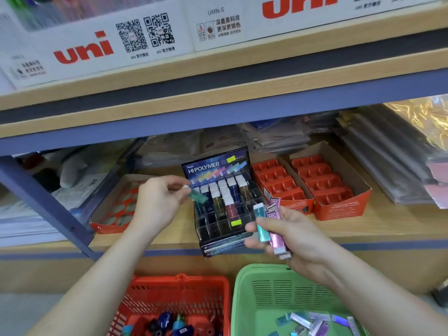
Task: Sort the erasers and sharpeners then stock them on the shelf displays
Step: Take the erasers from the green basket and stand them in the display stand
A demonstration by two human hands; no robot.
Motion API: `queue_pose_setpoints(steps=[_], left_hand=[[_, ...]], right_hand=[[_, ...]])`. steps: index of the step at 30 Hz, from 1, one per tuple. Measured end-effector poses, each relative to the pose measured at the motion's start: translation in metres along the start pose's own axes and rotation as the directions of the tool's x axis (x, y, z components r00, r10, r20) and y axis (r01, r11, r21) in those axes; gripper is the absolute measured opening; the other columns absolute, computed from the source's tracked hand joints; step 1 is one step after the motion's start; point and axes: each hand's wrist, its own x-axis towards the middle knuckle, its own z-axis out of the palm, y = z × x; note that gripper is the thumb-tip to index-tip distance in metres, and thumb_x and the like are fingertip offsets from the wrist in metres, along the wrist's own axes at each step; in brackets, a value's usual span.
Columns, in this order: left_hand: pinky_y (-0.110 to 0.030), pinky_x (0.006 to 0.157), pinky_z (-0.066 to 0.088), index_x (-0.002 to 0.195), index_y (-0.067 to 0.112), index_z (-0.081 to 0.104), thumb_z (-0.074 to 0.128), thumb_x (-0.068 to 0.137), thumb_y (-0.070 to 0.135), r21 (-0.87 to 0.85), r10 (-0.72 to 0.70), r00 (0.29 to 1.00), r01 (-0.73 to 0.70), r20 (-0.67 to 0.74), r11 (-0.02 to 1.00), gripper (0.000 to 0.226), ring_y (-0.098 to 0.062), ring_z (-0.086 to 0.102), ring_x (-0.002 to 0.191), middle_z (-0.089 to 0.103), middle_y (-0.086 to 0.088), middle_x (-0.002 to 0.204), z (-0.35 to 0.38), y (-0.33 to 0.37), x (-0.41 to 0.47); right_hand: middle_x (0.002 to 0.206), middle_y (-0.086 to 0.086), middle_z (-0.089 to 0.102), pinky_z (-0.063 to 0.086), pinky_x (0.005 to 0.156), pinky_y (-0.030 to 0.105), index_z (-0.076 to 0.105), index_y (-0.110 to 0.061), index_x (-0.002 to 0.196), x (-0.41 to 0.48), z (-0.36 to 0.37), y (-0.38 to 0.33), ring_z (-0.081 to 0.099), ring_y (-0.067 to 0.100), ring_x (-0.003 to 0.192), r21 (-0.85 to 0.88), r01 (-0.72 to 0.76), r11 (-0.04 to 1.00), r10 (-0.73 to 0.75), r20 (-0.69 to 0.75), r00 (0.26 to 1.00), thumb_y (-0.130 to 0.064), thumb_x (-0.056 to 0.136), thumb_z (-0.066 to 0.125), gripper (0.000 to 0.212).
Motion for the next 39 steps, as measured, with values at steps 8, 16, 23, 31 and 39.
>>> queue_pose_setpoints(steps=[8, 16, 23, 31, 39], left_hand=[[-0.021, 0.072, 0.040, 0.102, 0.014, 0.074, 0.063, 0.091, 0.019, 0.345, 0.223, 0.970, -0.243, 0.096, 0.907, 0.016, -0.019, 0.066, 0.089, 0.074, -0.002, 0.096, 0.016, -0.022, 0.016], [-0.031, 0.061, 0.051, 0.092, 0.006, 0.073, 0.076, 0.078, 0.008, 0.455, 0.408, 0.880, -0.476, 0.244, 0.753, 0.014, -0.030, 0.065, 0.071, 0.063, -0.007, 0.087, 0.038, -0.038, 0.008], [-0.027, 0.062, 0.049, 0.097, 0.011, 0.072, 0.076, 0.079, 0.012, 0.402, 0.425, 0.900, -0.424, 0.092, 0.812, 0.018, -0.020, 0.062, 0.069, 0.065, -0.001, 0.087, 0.039, -0.028, 0.000], [-0.022, 0.057, 0.053, 0.094, 0.010, 0.072, 0.070, 0.084, 0.011, -0.448, -0.045, 0.881, 0.282, 0.470, 0.849, 0.010, -0.013, 0.062, 0.057, 0.068, -0.005, 0.069, 0.040, 0.033, -0.056], [-0.020, 0.060, 0.055, 0.088, 0.013, 0.070, 0.072, 0.082, 0.006, -0.362, -0.132, 0.991, 0.136, 0.036, 0.922, 0.009, -0.013, 0.070, 0.063, 0.072, -0.004, 0.070, 0.004, 0.010, -0.017]], right_hand=[[0.093, 0.015, 0.075, 0.039, 0.031, 0.017, 0.053, -0.002, 0.110, 0.005, 0.001, 0.000, 0.074, 0.030, 0.071, -0.023, -0.035, 0.999, 0.034, -0.027, 0.999, -0.008, 0.092, 0.062, 0.022], [0.073, 0.005, 0.067, 0.034, 0.032, 0.018, 0.062, -0.006, 0.097, 0.008, 0.006, 0.004, 0.068, 0.019, 0.065, -0.028, -0.014, 1.000, 0.014, -0.018, 1.000, -0.004, 0.085, 0.068, 0.014], [0.072, -0.002, 0.063, 0.033, 0.038, 0.018, 0.067, -0.013, 0.092, 0.011, 0.003, 0.009, 0.049, 0.005, 0.052, -0.093, 0.028, 0.995, -0.031, -0.034, 0.999, -0.004, 0.081, 0.073, 0.015], [0.066, -0.006, 0.060, 0.034, 0.043, 0.019, 0.067, -0.016, 0.099, 0.012, 0.007, 0.018, 0.049, 0.005, 0.051, -0.297, 0.109, 0.949, -0.100, 0.043, 0.994, -0.011, 0.082, 0.076, 0.020], [0.089, 0.017, 0.071, 0.041, 0.041, 0.021, 0.057, 0.000, 0.113, 0.009, 0.003, 0.003, 0.064, 0.017, 0.067, 0.071, -0.069, 0.995, 0.069, 0.005, 0.998, -0.005, 0.093, 0.057, 0.021]])
